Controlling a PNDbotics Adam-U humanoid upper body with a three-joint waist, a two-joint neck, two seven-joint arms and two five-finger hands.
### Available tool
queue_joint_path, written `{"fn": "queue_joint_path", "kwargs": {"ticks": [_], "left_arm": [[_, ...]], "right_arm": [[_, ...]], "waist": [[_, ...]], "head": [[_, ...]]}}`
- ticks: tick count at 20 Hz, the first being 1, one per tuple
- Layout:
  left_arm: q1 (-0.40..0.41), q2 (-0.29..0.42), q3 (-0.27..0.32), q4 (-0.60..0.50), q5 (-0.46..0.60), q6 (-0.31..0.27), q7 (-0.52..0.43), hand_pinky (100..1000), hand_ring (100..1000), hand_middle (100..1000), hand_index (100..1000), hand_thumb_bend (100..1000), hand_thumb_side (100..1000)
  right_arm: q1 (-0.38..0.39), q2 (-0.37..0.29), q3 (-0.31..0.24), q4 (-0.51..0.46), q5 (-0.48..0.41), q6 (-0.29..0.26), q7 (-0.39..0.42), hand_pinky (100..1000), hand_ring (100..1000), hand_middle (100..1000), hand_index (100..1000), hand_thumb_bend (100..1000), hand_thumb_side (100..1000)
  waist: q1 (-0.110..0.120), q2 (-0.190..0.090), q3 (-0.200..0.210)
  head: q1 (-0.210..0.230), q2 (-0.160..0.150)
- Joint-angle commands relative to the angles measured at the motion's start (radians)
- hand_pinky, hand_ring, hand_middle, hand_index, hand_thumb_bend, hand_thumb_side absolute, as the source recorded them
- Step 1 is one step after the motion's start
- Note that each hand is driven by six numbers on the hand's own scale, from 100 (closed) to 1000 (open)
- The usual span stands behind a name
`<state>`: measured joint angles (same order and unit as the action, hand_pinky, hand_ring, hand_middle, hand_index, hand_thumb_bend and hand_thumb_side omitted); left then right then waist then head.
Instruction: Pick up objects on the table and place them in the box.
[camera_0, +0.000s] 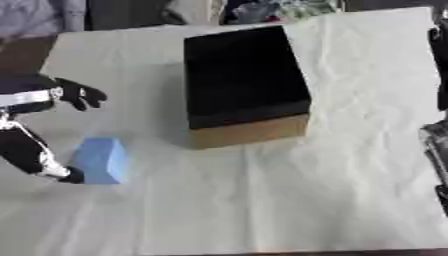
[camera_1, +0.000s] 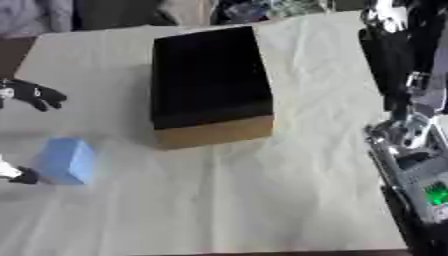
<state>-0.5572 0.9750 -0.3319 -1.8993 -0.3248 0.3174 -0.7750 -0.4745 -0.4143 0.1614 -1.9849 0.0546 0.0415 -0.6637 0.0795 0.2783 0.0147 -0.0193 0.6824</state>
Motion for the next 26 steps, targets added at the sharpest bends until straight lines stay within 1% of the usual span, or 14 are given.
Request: {"fn": "queue_joint_path", "kwargs": {"ticks": [1,6,10,14,18,26], "left_arm": [[-0.016,0.024,-0.004,0.004,-0.04,-0.016,-0.027,974,896,872,975,721,131],[-0.022,0.027,-0.025,0.015,-0.114,-0.058,-0.048,959,906,879,971,755,119],[-0.037,0.015,-0.038,0.034,-0.181,-0.081,-0.042,948,910,882,968,770,119],[-0.055,0.0,-0.062,0.064,-0.225,-0.085,-0.027,945,912,882,966,776,120],[-0.068,-0.02,-0.082,0.095,-0.245,-0.085,-0.022,945,912,881,964,776,128],[-0.096,-0.062,-0.094,0.137,-0.291,-0.085,0.017,942,910,877,958,752,109]], "right_arm": [[-0.013,-0.004,-0.003,-0.015,-0.004,-0.003,0.002,848,807,594,780,100,455],[-0.013,-0.004,-0.002,-0.015,-0.006,-0.003,0.003,848,807,594,780,100,455],[-0.013,-0.004,-0.001,-0.015,-0.007,-0.003,0.004,848,807,594,780,100,456],[-0.012,-0.005,0.001,-0.015,-0.009,-0.002,0.004,849,807,593,780,100,456],[-0.014,-0.006,0.002,-0.015,-0.011,-0.002,0.003,849,808,593,781,100,458],[-0.018,-0.009,0.007,-0.015,-0.016,-0.002,0.002,850,809,592,781,100,460]], "waist": [[-0.002,-0.021,0.001],[-0.002,-0.022,0.0],[-0.003,-0.02,-0.001],[-0.004,-0.016,-0.002],[-0.003,-0.009,-0.004],[-0.004,0.008,-0.004]], "head": [[0.004,-0.01],[0.008,-0.011],[0.011,-0.012],[0.014,-0.009],[0.016,-0.01],[0.02,-0.018]]}}
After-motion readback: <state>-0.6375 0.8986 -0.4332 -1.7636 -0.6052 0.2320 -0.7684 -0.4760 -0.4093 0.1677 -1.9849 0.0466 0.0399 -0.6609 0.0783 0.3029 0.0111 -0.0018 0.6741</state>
